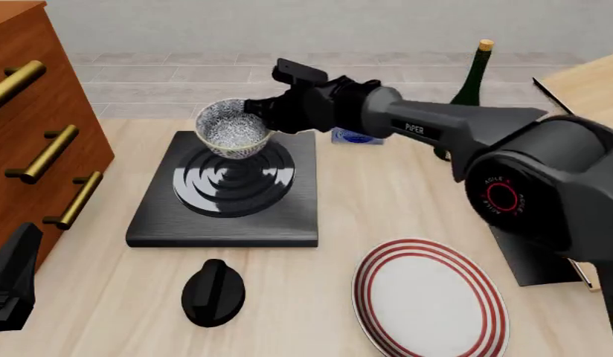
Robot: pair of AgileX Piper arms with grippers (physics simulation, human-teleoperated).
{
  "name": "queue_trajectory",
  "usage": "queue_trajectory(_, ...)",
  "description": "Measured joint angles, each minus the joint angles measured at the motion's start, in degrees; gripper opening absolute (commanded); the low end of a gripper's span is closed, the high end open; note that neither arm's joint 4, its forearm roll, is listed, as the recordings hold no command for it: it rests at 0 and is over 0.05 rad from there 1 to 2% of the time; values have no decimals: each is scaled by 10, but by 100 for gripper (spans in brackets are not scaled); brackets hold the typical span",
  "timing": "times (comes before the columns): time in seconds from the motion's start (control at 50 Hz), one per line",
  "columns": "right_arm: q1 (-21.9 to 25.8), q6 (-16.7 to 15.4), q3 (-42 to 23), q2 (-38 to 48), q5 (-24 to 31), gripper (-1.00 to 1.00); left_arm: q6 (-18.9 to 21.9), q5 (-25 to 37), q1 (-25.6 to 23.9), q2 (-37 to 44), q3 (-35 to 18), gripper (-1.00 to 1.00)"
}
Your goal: Put the bowl on the stove.
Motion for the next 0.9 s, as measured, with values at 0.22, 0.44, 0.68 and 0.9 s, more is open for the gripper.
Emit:
queue_trajectory(0.22,8,10,-43,42,7,-100,0,0,0,0,0,100)
queue_trajectory(0.44,10,16,-60,59,7,-100,0,0,0,0,0,100)
queue_trajectory(0.68,10,19,-64,63,2,-100,0,0,0,0,0,100)
queue_trajectory(0.9,9,22,-59,63,-6,-100,0,0,0,0,0,100)
